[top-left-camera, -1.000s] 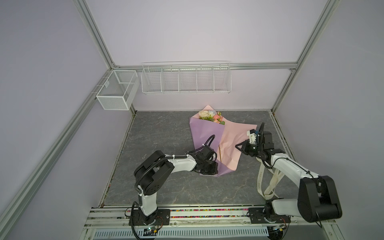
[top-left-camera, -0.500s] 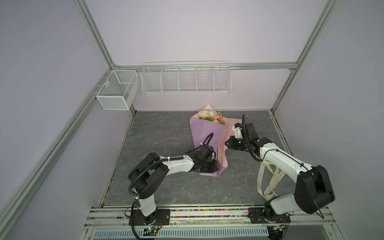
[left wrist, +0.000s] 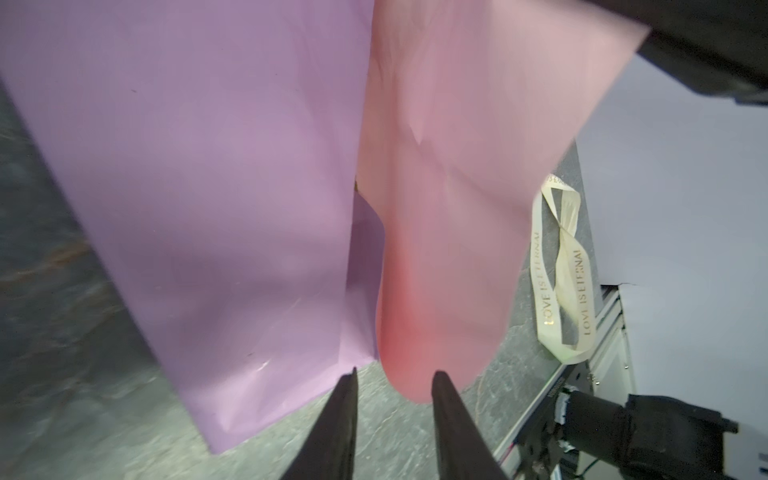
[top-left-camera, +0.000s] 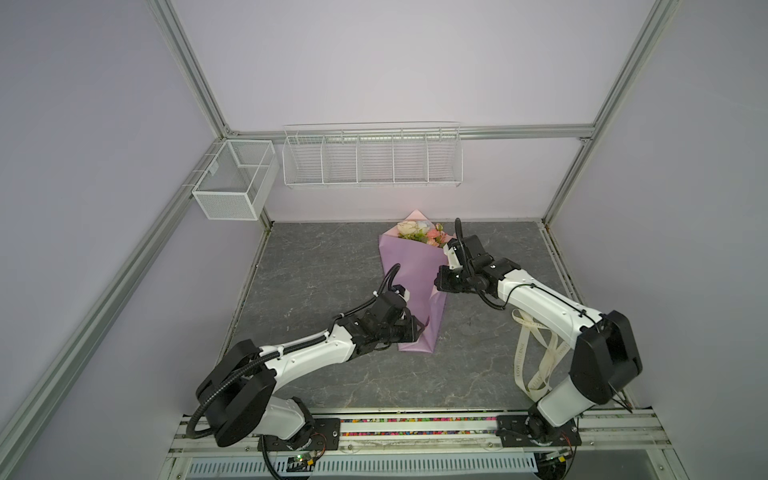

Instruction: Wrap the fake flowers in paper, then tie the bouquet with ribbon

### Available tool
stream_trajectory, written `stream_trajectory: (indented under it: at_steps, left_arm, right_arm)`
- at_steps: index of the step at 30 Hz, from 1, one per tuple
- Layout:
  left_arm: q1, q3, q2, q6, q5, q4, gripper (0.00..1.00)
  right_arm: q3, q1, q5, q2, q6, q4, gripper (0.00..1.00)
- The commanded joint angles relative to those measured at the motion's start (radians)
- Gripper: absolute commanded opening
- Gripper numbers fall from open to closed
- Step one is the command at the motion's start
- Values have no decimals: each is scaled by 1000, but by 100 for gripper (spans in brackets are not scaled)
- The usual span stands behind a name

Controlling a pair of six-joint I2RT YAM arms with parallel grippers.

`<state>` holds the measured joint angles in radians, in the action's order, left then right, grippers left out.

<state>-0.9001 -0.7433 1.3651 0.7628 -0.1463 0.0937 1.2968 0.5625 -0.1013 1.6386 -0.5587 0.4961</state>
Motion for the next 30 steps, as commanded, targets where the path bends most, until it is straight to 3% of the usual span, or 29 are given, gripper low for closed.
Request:
stream_trajectory:
  at_steps: [1,7,12,24,27,30]
  left_arm:
    - [18,53,-69,25,65,-49,42]
    - [40,128,-155,10,56,-116,59]
    - [58,125,-127,-4,-24,-169,63]
    - [110,-68,102,-46,-70,-168,65]
    - [125,-139,169,-84,-95,-129,62]
    - [144,-184,224,-95,-131,-112,52]
  right_arm:
    - [60,31,44,45,32,73,12]
    - [172,69,69,132,58,148,14]
    - [228,83,69,179,68,180,14]
    - [263,85,63,201,82,208,16]
    - [268,85,61,202,84,210,16]
    - [271,86,61,201,84,211,16]
